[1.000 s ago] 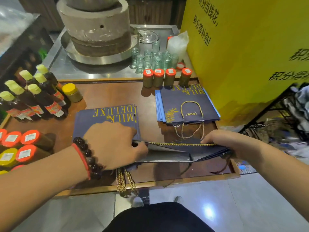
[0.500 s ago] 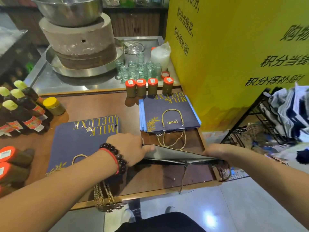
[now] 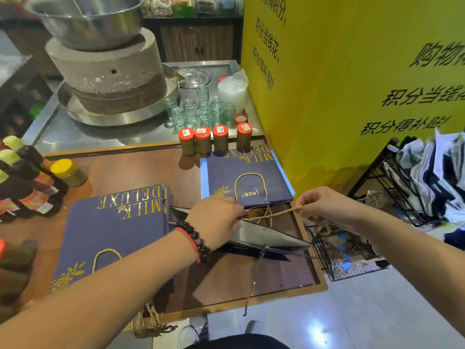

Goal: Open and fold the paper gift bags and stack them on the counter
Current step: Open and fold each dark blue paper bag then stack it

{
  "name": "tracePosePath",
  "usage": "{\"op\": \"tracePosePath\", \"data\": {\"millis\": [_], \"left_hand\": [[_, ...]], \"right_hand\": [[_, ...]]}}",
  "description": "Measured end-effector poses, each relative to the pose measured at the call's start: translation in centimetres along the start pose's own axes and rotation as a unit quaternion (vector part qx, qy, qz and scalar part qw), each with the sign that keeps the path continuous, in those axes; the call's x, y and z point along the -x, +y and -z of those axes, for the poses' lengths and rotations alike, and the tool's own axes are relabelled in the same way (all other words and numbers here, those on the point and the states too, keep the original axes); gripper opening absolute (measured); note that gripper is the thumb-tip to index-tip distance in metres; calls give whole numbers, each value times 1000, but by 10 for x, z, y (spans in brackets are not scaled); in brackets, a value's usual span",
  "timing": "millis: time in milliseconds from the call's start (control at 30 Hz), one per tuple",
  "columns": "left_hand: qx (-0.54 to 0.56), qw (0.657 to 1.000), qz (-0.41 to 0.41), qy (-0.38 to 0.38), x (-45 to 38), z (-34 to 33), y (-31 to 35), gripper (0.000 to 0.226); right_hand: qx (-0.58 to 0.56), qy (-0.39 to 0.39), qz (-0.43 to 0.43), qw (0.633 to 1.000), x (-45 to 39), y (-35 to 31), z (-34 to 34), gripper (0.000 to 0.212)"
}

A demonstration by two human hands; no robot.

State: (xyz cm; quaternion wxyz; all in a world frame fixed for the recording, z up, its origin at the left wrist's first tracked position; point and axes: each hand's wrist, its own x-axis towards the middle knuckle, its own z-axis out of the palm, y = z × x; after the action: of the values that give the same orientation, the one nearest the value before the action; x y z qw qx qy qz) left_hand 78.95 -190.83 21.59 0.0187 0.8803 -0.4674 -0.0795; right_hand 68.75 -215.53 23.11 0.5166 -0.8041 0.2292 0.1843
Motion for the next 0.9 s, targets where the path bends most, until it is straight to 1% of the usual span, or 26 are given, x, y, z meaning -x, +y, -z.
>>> {"op": "tracePosePath", "data": {"millis": [67,133,167,267,333,400,500,600,733,767,833,900], "left_hand": [[8,1000,-9,17,-8,0,12,19],[18,999,-6,30,-12,-2,17,20],[18,999,-8,30,-14,-4,17,21],[22,1000,-14,11,-17,-6,13,26],[28,999,-15,8,-19,-4,11,25],[36,999,-12,7,-22,-5,10,25],[34,999,-6,10,-27,-7,8,27],[31,999,4,27,-30,-9,5,30],[29,999,5,33,-33,-10,4,30],[27,999,5,30,-33,-10,4,30],[24,999,5,24,-35,-10,4,29],[33,999,5,26,-37,-10,4,28]], "right_hand": [[5,4,13,1000,-3,-3,6,13],[39,25,19,999,-5,3,14,8],[51,32,19,998,-7,10,18,9],[81,33,15,996,-8,34,31,22],[135,56,11,989,-10,49,37,24],[232,79,16,969,-11,60,43,26],[377,46,6,925,-11,74,49,28],[447,16,-19,894,-10,89,57,22],[501,3,-85,861,-12,111,70,23],[503,1,-92,859,-13,116,72,22],[485,6,-95,869,-16,123,72,21],[427,31,-85,900,-18,121,68,20]]}}
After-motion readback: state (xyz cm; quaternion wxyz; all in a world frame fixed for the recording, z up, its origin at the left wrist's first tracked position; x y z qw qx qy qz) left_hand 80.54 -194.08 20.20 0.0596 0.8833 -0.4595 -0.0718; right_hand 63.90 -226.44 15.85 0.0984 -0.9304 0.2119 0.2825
